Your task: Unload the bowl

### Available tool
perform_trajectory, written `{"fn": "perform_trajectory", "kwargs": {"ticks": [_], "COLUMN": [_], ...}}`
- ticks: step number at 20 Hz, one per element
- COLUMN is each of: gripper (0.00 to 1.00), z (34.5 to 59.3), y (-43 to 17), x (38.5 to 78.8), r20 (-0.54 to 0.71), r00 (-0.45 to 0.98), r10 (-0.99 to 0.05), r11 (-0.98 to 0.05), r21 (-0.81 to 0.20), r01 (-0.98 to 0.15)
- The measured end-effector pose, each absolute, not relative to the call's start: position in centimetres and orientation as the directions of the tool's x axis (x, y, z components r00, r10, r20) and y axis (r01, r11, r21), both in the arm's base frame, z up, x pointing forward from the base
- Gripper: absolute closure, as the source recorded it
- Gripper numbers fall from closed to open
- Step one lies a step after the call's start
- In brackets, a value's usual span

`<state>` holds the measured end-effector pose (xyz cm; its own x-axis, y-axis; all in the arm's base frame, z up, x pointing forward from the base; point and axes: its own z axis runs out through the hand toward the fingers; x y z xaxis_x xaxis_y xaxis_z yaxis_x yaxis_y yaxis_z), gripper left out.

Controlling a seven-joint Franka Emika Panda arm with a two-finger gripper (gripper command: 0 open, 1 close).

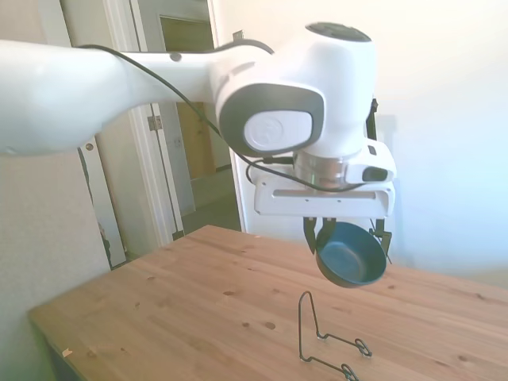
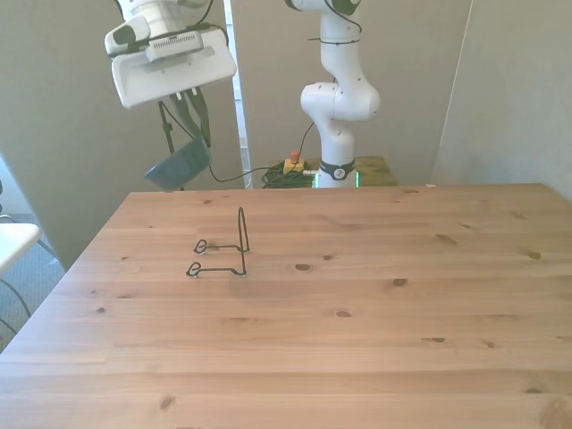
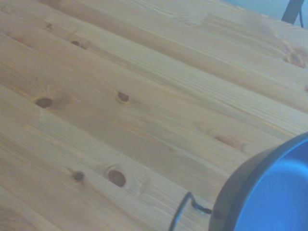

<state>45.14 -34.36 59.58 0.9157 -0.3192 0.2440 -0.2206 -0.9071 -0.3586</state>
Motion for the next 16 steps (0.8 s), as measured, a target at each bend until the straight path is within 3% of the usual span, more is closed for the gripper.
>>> {"fn": "perform_trajectory", "kwargs": {"ticks": [7, 12, 16], "gripper": [1.00, 1.00, 1.00], "z": [55.8, 51.2, 46.1], "y": [-27.9, -22.5, -17.8], "x": [41.5, 39.0, 36.1], "r20": [0.246, 0.271, 0.251], "r00": [0.946, 0.958, 0.968], "r10": [-0.212, -0.093, -0.022], "r11": [-0.959, -0.991, -0.998], "r21": [-0.236, -0.121, -0.055], "r01": [-0.153, -0.061, -0.009]}}
